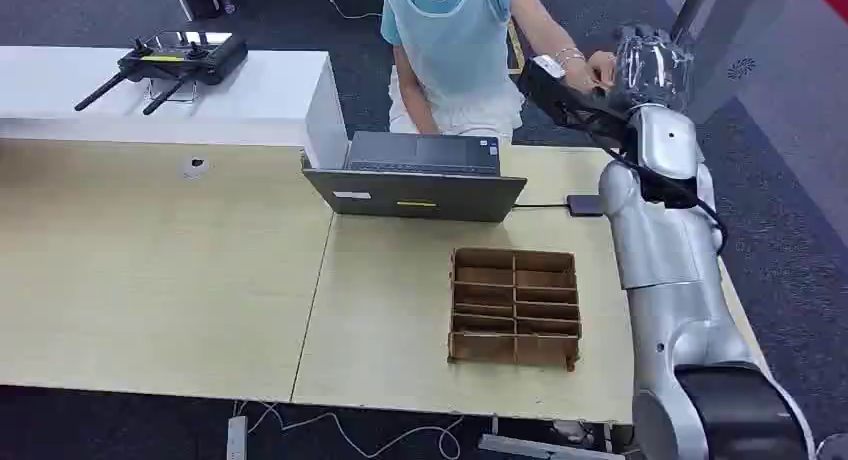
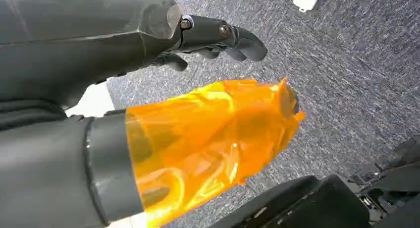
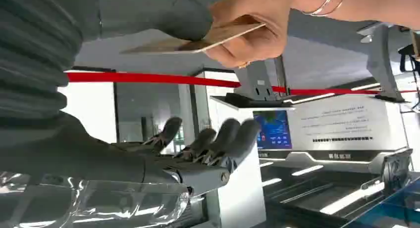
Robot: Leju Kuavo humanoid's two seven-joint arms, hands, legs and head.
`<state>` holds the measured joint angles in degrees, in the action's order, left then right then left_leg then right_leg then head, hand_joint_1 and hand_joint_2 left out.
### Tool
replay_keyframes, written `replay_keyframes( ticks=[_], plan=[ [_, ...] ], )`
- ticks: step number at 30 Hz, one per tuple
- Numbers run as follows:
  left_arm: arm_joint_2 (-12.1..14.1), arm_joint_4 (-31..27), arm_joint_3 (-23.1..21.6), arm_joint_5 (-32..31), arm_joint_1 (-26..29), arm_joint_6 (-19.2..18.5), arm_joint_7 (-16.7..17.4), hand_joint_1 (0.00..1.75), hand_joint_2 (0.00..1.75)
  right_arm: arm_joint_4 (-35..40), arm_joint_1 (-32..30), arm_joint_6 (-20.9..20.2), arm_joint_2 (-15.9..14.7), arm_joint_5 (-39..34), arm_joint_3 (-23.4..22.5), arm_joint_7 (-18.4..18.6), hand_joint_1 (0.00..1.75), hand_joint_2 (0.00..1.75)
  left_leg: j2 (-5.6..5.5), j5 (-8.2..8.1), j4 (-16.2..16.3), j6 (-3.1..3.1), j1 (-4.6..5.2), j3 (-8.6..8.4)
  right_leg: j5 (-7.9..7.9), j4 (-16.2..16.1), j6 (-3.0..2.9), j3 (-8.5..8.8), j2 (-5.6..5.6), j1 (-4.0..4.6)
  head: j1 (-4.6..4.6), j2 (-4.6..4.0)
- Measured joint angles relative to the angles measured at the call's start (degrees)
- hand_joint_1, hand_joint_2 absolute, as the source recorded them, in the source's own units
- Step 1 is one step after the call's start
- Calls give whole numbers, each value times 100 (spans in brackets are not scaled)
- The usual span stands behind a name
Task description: Pass the card to the sensor for recognition and then transmit it.
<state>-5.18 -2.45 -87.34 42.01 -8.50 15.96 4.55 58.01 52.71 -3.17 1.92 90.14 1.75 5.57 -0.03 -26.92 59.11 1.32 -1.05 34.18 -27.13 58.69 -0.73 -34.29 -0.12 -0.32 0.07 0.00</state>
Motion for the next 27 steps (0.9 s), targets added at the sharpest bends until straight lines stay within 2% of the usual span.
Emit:
replay_keyframes(
  ticks=[2,3,5,25,27],
  plan=[
    [0,0,0,0,0,0,2,0,0,0,0,-2,-2,-11,-2,0,115,175,0,0,0,0,0,0,0,0,0,0,0,0,0,0],
    [0,0,0,0,0,0,7,0,0,0,0,0,-2,-11,-4,0,129,175,0,0,0,0,0,0,0,0,0,0,0,0,0,0],
    [0,0,0,0,0,2,9,0,0,0,0,0,-2,-11,-4,0,134,175,0,0,0,0,0,0,0,0,0,0,0,0,0,0],
    [0,0,0,-7,1,2,11,0,0,0,0,-2,-2,-13,-9,0,129,175,0,0,0,0,0,0,0,0,0,0,0,0,0,2],
    [0,0,0,-4,1,4,11,0,0,0,0,-2,-2,-13,-9,0,133,175,0,0,0,0,0,0,0,0,0,0,0,0,0,0]
  ],
)
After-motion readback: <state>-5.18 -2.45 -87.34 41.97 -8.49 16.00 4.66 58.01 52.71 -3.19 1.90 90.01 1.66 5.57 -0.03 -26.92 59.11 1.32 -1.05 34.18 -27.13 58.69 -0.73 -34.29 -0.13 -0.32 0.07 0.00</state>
